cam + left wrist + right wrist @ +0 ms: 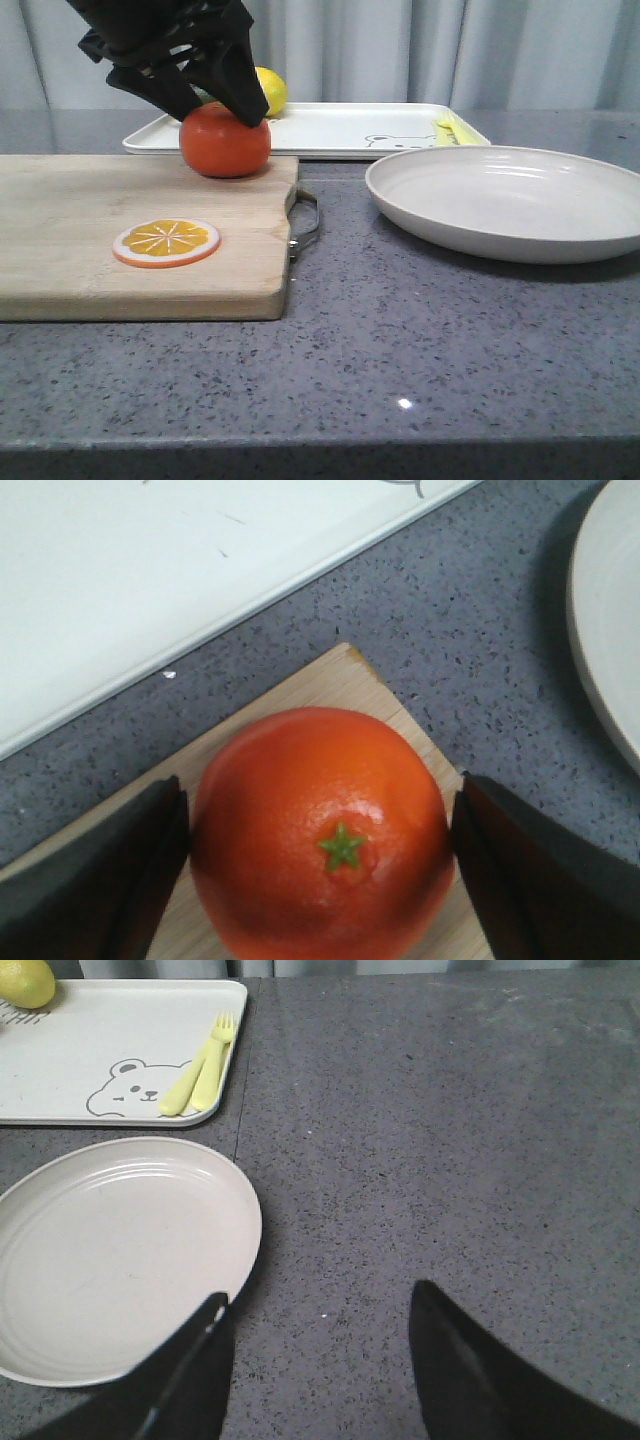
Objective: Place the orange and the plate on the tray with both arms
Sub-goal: 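Lower the left gripper over the orange on the cutting board and grasp it, then lift the orange with the left gripper and lower it onto the white plate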
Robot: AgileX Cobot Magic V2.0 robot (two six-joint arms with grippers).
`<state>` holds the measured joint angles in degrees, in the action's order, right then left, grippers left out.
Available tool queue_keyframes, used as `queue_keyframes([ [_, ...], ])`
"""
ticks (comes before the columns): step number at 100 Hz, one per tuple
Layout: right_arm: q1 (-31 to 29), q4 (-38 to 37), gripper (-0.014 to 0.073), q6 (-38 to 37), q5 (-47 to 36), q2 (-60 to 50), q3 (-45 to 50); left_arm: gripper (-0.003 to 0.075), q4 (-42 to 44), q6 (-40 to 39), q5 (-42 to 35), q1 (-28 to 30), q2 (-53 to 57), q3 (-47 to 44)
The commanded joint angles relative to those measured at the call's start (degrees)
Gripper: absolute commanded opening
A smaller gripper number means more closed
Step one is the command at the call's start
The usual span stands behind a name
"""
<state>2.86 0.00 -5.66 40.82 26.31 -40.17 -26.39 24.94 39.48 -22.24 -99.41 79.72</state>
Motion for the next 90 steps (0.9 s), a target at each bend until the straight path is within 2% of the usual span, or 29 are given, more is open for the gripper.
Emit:
queue_keyframes([
  [1, 0.0, 0.0, 0.0414, 0.2, -3.6, 0.8, -1.8, 0.0512, -0.5, 0.0, -1.4, -0.5, 1.3, 1.3],
  [24, 0.0, 0.0, 0.0414, 0.2, -3.4, 0.8, -1.8, 0.0501, -0.5, 0.0, -1.5, -0.5, 1.3, 1.3],
  [62, 0.0, 0.0, 0.0414, 0.2, -3.4, 0.8, -1.8, 0.0239, -0.5, 0.0, 0.1, -0.5, 1.3, 1.3],
  [72, 0.0, 0.0, 0.0414, 0.2, -3.4, 0.8, -1.8, 0.0206, -0.5, 0.0, 1.0, -0.5, 1.3, 1.3],
  [90, 0.0, 0.0, 0.0414, 0.2, -3.4, 0.8, -1.8, 0.0206, -0.5, 0.0, 2.6, -0.5, 2.0, 1.7],
])
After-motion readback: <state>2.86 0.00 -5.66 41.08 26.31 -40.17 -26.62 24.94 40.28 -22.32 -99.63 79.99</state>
